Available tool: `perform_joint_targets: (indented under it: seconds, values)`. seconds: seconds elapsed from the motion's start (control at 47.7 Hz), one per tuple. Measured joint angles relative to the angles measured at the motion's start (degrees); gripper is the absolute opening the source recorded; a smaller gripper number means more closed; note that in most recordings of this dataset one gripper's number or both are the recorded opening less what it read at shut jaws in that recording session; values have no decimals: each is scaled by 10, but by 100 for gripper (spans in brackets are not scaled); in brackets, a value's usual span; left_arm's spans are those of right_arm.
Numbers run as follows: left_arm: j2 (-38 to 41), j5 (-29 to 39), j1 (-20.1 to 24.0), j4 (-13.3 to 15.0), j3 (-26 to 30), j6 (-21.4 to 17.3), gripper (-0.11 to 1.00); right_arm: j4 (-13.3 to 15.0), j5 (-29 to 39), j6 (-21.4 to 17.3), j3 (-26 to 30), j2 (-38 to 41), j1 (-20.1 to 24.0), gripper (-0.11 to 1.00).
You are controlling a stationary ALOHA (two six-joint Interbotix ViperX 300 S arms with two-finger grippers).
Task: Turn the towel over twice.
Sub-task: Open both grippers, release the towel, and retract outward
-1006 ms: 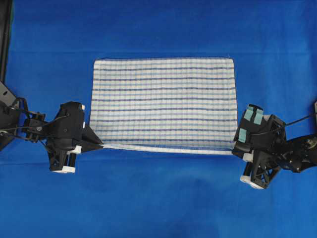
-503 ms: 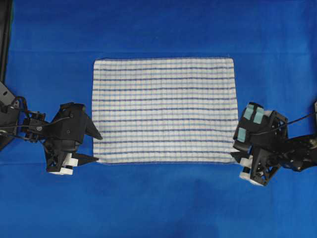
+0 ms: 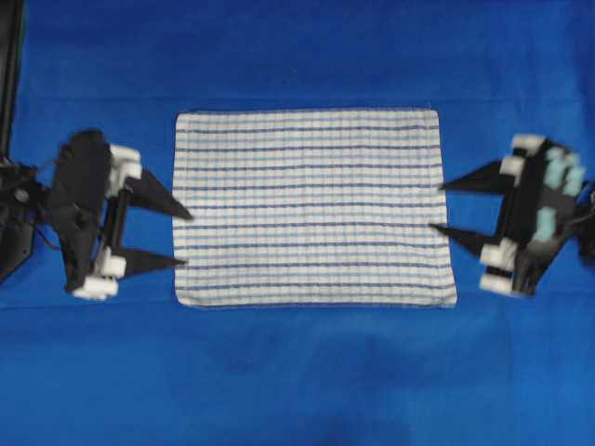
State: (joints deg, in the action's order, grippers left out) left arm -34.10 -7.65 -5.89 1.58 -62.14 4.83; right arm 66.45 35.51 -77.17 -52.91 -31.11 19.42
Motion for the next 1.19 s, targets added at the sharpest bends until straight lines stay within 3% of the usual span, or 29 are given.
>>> perform_joint_targets:
  seconds: [0.126, 0.314, 0.545, 0.838, 1.194]
  values:
    - [-34, -10, 22, -1, -6, -36, 64, 50, -11, 1, -15, -58, -40, 59]
    - [-90, -24, 67, -1, -19, -76, 64, 83, -45, 20, -25, -125, -89, 59]
    - [-155, -25, 108, -1, -40, -93, 64, 87, -85, 34, -51, -161, -162, 57]
    - [-183, -33, 126, -1, -81, -93, 64, 83, -212, 29, -76, -155, -251, 52]
    - [-194, -27, 126, -1, -82, -93, 64, 81, -233, 31, -76, -156, -269, 52]
